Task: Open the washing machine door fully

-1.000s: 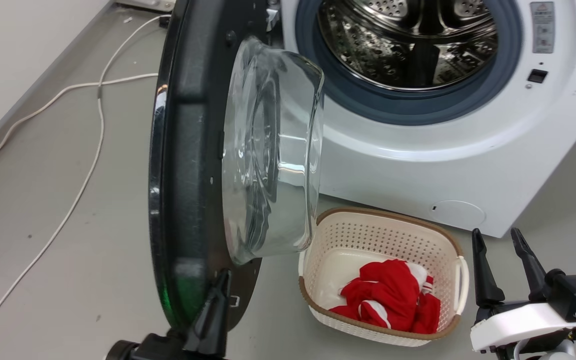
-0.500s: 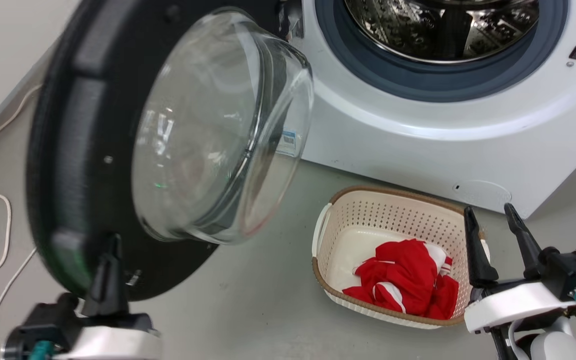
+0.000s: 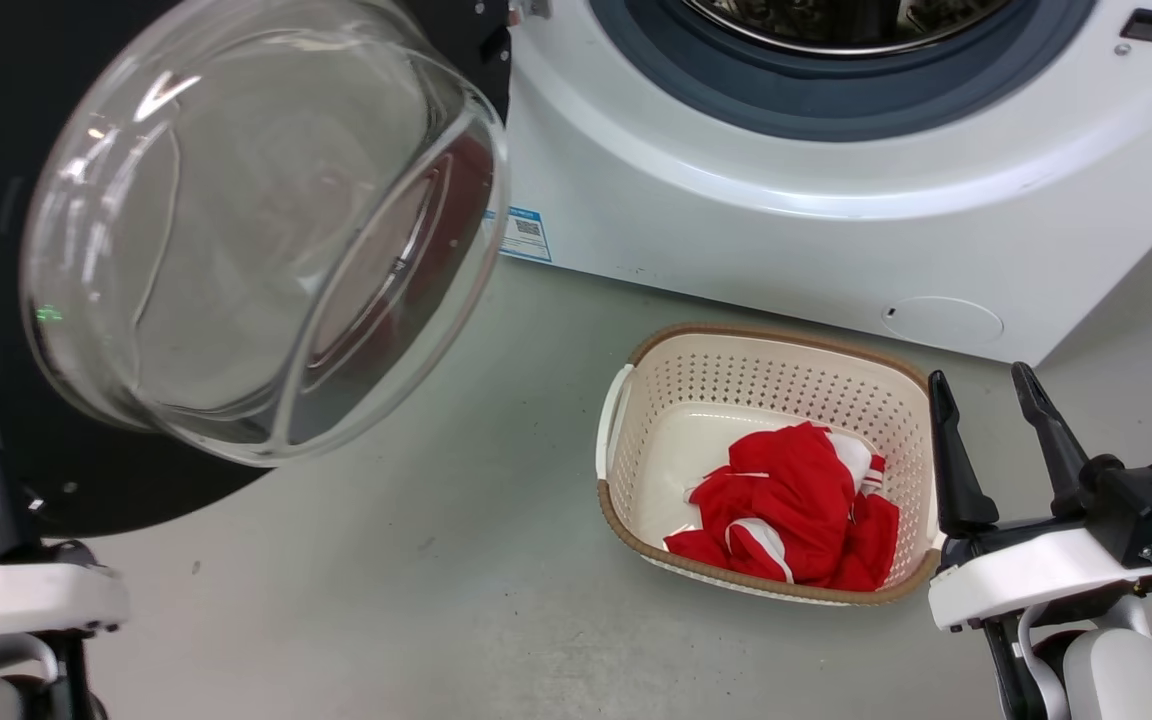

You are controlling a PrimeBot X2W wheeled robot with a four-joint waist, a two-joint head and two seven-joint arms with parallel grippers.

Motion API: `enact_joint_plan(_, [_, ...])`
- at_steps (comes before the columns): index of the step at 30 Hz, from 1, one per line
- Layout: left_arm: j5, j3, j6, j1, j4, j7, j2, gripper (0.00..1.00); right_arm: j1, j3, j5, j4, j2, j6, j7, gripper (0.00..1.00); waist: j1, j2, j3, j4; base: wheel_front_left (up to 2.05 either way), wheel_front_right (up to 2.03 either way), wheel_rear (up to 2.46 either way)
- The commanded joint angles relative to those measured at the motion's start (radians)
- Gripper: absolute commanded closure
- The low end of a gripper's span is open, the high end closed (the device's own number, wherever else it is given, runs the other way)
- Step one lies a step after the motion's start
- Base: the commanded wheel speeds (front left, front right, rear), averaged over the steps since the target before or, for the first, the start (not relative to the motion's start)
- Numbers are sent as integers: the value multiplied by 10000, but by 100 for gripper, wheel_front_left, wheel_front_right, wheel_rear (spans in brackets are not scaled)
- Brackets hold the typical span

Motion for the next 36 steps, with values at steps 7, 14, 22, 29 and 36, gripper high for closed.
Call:
enact_joint_plan(7, [215, 1141, -608, -571, 922, -23, 152, 100, -179, 32, 34, 71, 19, -7, -83, 0, -1, 0, 111, -299, 0, 0, 0])
enact_joint_plan(14, [883, 1617, -939, -192, 837, -23, -471, 100, 5, 8, 218, 368, 19, -7, -272, 0, -1, 0, -265, -435, 0, 0, 0])
enact_joint_plan(22, [1811, 1451, -1362, 713, -430, -24, -1376, 100, 195, -81, 462, 698, 19, -7, -489, 0, -1, 0, -961, -599, 0, 0, 0])
enact_joint_plan(29, [2477, 634, -1573, 1488, -1320, -24, -2259, 0, 364, -143, 553, 841, 20, -7, -611, 0, -1, 0, -1397, -883, 0, 0, 0])
enact_joint_plan(36, [2680, -25, -1764, 1819, -1452, -24, -2633, 0, 520, -125, 494, 861, 20, -7, -635, 0, -1, 0, -1667, -1279, 0, 0, 0])
